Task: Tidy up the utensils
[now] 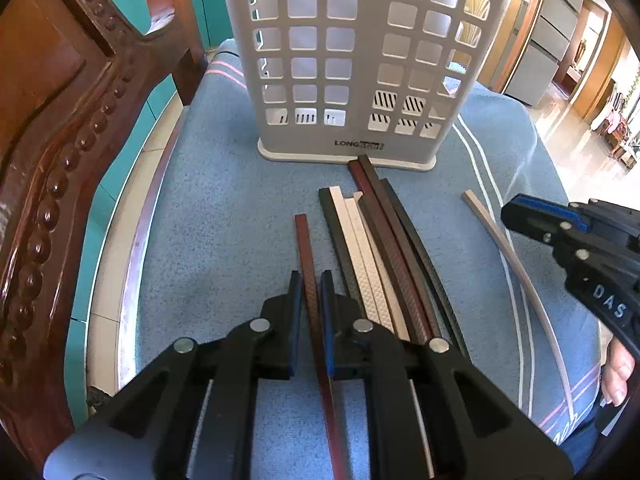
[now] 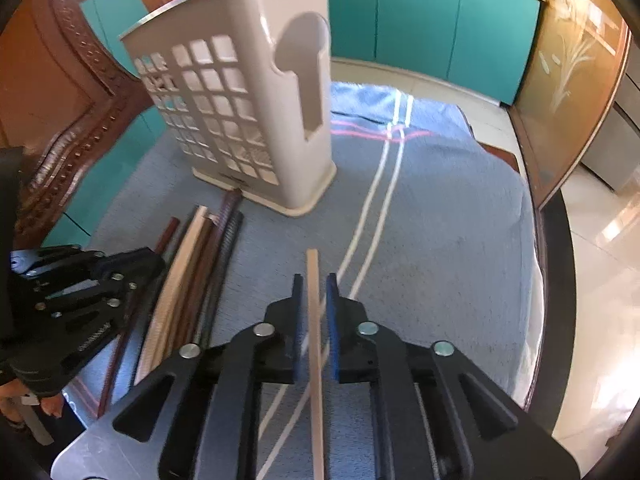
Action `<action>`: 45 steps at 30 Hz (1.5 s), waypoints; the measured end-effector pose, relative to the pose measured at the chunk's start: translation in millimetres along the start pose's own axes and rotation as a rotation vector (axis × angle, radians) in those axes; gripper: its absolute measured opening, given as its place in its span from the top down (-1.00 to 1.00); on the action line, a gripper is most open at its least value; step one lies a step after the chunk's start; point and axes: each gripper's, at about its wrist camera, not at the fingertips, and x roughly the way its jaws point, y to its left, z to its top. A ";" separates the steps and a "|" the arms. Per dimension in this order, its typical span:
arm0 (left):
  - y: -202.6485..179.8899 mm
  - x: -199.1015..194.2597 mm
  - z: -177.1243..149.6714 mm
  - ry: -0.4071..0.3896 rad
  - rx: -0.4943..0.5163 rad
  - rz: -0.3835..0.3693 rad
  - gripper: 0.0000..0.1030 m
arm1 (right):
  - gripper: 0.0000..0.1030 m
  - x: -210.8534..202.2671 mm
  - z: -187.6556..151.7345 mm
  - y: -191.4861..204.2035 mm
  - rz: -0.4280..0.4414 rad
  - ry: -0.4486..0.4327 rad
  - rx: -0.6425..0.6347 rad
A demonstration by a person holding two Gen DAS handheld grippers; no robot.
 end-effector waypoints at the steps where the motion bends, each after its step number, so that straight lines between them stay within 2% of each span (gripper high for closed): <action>1: 0.2 0.2 -0.1 0.000 -0.003 -0.002 0.76 | 0.68 4.1 2.1 -2.3 -0.009 0.008 0.009; 10: 3.3 10.0 13.8 0.002 -0.018 -0.005 0.59 | 0.61 9.7 4.0 -25.7 -0.004 0.038 0.098; 20: 11.7 27.0 44.9 0.013 -0.058 -0.009 0.52 | 0.61 20.3 3.0 -1.5 -0.016 0.037 0.013; 27: 11.5 40.5 67.6 0.014 -0.048 0.039 0.49 | 0.61 26.9 -4.2 4.1 -0.053 0.055 -0.010; 32: 15.3 47.4 78.9 0.018 -0.052 0.057 0.36 | 0.53 25.9 -13.1 12.0 -0.093 0.067 -0.063; 34: 15.3 48.3 81.1 0.017 -0.054 0.073 0.25 | 0.53 24.4 -14.0 14.1 -0.104 0.065 -0.070; 45: 14.1 49.2 82.2 0.014 -0.053 0.079 0.25 | 0.52 20.4 -15.0 16.1 -0.098 0.060 -0.061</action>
